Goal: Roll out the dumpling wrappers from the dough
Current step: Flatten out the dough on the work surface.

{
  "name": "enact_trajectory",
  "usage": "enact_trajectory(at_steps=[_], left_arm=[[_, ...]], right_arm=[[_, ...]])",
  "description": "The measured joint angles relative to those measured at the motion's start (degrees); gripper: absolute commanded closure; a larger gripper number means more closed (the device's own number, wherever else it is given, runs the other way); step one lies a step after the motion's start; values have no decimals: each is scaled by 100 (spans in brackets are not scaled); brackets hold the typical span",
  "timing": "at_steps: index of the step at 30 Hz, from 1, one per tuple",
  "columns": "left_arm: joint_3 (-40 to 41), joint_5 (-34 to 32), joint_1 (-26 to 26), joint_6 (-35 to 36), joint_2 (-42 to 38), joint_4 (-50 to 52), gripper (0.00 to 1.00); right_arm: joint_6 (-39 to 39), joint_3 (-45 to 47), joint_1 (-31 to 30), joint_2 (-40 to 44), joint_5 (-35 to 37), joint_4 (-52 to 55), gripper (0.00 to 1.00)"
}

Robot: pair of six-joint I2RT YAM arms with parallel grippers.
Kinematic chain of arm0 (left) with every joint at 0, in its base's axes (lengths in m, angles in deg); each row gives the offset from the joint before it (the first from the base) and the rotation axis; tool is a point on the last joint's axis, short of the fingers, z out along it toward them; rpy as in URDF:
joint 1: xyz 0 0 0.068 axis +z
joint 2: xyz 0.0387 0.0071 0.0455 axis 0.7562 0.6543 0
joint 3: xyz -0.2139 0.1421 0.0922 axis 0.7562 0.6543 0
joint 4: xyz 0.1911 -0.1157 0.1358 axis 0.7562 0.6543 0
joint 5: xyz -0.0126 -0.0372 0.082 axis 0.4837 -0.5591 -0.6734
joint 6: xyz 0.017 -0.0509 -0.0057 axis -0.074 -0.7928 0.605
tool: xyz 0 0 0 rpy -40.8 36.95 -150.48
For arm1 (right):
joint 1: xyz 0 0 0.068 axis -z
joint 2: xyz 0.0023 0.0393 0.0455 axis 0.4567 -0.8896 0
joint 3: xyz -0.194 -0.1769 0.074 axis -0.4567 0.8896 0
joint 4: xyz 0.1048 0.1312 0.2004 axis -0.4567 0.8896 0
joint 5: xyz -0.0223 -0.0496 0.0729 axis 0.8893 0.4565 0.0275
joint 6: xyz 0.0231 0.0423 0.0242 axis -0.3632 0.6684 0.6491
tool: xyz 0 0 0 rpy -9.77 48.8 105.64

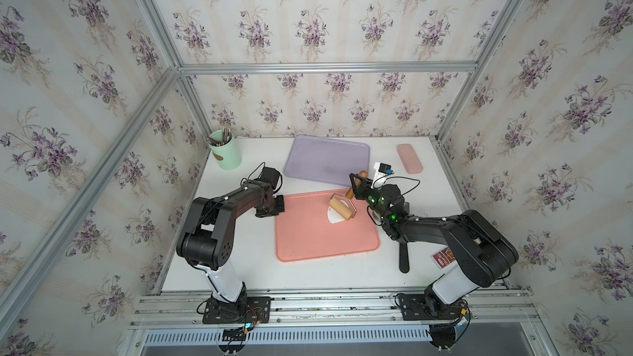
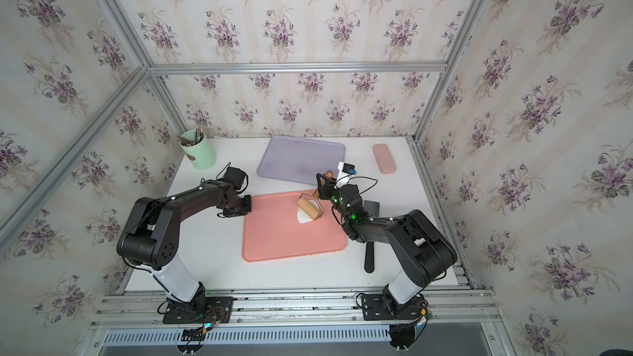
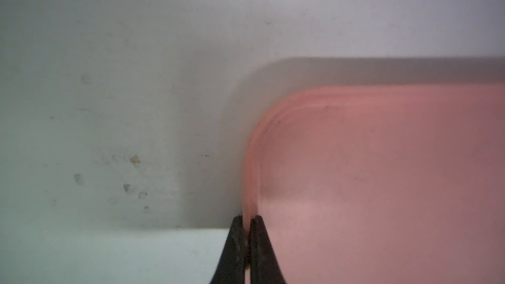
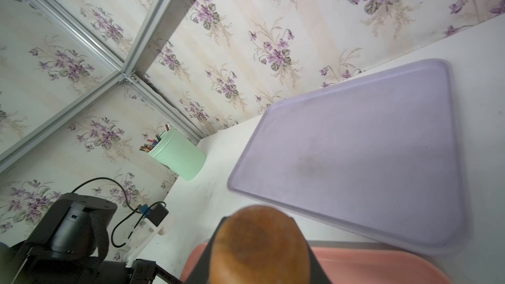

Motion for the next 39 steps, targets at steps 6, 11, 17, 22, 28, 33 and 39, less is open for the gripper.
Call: enact_trajectory(at_steps=[6,11,17,22,28,33,39], left_arm=[[-22,0,0,-2,28,-9,100],[-15,7,2,-20,26,-28,100],[22,-4,7,-50,-4,-61,100],[52,-15,11,-68,-28,-101,100],[50,-11,11,-66,-26,-103,100],[26,-7,11,-68,-9,-96,100],[61,-13,20,-85,-31,-129,100]], right_arm=[[-245,-485,46,-938,374,149,100],[-136,-409,229,-1263,717,-363,100],[-175,157,546,-903,1615,-608,100],[-398,304,555,-570,1805,-428,100],[-581,-11,-7,13,1674,254,100],[-564,-452,-332,-664,1346,232,100],[-120,-83,-271,-1014,1397,-463,100]])
